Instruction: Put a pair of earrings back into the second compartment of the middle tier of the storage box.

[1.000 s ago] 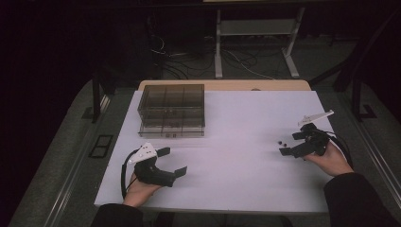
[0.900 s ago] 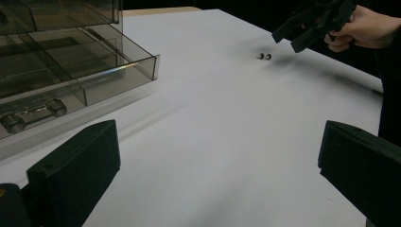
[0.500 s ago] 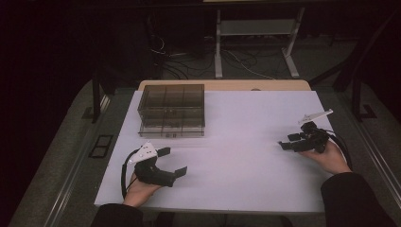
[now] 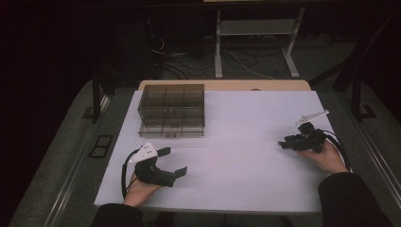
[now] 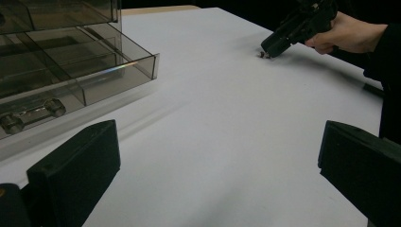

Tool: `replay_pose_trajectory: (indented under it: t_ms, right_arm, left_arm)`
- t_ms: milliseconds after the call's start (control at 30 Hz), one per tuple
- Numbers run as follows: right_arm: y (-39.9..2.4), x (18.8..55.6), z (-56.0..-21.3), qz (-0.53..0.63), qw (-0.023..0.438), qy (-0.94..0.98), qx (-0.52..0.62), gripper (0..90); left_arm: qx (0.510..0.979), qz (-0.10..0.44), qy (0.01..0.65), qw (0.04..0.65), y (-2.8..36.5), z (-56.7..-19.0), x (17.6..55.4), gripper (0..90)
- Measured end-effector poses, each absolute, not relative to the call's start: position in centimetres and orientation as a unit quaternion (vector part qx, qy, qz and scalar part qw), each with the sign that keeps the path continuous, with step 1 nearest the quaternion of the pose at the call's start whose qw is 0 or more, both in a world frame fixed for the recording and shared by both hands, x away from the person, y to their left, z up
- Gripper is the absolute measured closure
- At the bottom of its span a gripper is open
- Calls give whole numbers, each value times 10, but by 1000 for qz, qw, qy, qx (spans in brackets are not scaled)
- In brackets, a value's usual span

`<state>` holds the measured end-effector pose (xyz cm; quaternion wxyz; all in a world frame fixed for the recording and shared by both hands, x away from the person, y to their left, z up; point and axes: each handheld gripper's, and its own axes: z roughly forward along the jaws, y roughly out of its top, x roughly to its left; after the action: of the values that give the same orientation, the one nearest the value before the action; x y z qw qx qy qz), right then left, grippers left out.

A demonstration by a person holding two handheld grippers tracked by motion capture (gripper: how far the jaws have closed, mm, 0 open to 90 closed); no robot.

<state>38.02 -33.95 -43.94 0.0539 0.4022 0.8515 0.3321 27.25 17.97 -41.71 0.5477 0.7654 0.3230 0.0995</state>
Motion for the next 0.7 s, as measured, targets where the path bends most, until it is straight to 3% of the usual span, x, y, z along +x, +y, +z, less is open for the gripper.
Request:
replay_pose_trajectory:
  t_ms: [433, 700]
  right_arm:
    - [-337, 379, -442, 317, 60, 859, 398, 777]
    - [-338, 377, -441, 313, 63, 862, 394, 793]
  left_arm:
    - [765, 102, 325, 547, 181, -417, 273, 0]
    - [763, 102, 326, 548, 182, -417, 273, 0]
